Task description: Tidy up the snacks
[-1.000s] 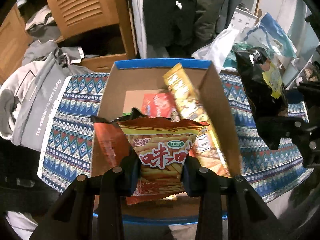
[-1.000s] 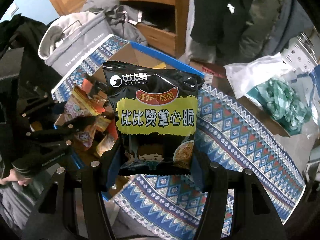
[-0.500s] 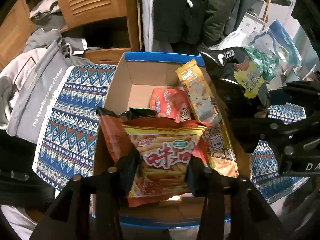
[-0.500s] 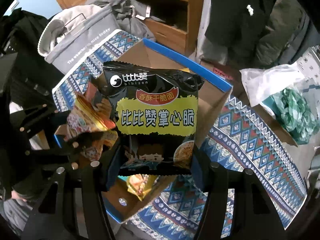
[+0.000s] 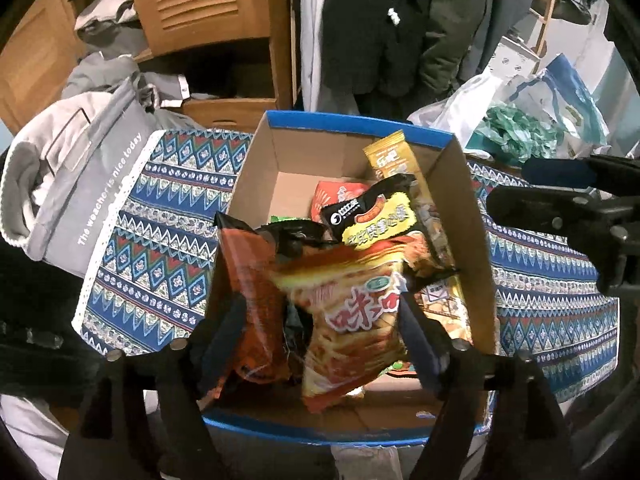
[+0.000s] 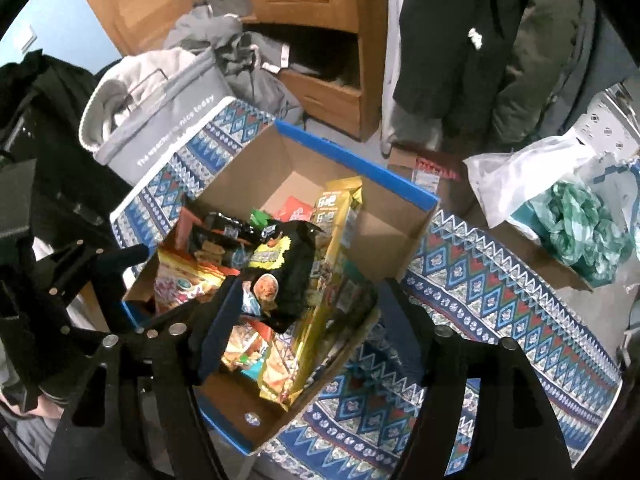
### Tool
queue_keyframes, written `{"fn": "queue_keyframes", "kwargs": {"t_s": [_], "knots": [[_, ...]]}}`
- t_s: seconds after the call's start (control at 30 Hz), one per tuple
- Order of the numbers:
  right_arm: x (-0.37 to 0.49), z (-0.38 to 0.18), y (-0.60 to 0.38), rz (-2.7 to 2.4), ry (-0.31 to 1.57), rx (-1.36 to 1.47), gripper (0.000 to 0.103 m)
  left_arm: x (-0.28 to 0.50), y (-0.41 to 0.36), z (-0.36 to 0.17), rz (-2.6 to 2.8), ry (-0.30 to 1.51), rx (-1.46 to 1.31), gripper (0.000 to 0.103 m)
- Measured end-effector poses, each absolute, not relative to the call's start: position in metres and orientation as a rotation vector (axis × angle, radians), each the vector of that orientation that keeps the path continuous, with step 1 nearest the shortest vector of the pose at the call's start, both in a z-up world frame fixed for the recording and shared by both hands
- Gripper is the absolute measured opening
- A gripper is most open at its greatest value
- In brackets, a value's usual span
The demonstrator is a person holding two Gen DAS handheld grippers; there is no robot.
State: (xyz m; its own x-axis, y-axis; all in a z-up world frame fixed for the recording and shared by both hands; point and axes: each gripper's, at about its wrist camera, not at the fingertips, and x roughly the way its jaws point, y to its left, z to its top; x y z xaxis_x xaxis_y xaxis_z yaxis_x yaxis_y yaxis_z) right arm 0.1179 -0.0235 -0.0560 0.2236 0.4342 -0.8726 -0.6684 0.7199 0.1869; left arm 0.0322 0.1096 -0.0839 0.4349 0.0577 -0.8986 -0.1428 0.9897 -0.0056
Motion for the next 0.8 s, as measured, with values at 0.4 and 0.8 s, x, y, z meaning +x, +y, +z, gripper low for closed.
{"fn": "queue_keyframes", "kwargs": {"t_s": [0.4,0.8], "knots": [[0.095,-0.025,-0.050,0.738,1.007,-0.241,0.076,0.021,0.109,-0.050,0.140,1.048,-0.080,0.083],[0.072,-0.002,-0.080,0.724,0.894,-0.240,0.077,0.009,0.108,-0.022,0.211,0.953,-0.054,0.086]]}}
